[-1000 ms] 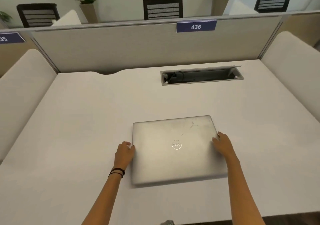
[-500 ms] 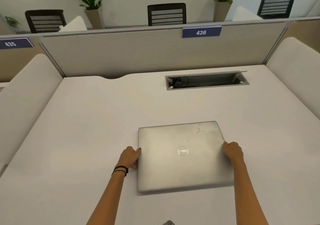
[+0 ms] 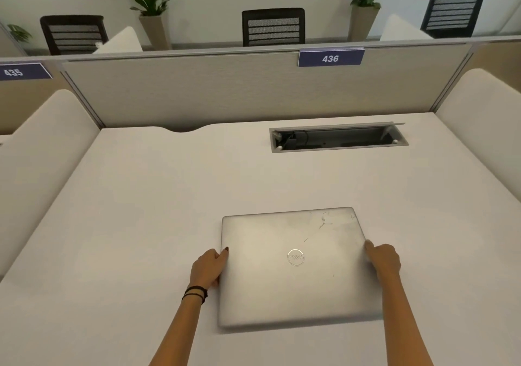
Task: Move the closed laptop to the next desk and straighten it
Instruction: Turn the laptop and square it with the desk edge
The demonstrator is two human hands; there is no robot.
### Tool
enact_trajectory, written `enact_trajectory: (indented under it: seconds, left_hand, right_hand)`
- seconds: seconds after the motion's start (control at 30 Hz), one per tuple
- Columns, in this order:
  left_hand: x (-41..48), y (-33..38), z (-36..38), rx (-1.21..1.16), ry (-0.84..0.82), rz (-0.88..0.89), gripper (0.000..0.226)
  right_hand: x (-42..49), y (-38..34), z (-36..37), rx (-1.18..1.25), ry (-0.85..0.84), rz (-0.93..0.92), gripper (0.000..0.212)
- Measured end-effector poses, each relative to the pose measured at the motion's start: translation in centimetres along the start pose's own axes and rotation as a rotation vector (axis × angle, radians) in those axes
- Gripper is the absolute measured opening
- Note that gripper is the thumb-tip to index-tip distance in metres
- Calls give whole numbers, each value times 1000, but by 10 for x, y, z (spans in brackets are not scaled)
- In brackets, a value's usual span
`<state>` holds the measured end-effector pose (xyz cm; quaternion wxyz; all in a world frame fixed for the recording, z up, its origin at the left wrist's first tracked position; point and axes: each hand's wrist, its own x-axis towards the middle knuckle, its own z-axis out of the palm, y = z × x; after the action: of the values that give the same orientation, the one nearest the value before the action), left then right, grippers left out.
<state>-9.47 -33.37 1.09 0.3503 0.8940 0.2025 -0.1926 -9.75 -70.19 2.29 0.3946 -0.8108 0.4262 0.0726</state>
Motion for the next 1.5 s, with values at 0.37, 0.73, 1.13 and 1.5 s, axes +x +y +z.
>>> enact_trajectory:
  seconds: [0.37,0.73,1.13,1.5]
  left_hand:
    - [25,-6,-9,-29,106,-11,44]
    - [59,15,-27,-4,99,-6,44]
    - [82,29,-28,69,51,-23,45]
    - [65,25,-31,157,20,97,43]
  right_hand:
    - [11,-20,17,13,-23,-9,44]
    - [32,-40,29,76,-28,20,43]
    - [51,-53,31,31,-33,-9,35]
    - [24,-42,29,257,-9,-154,15]
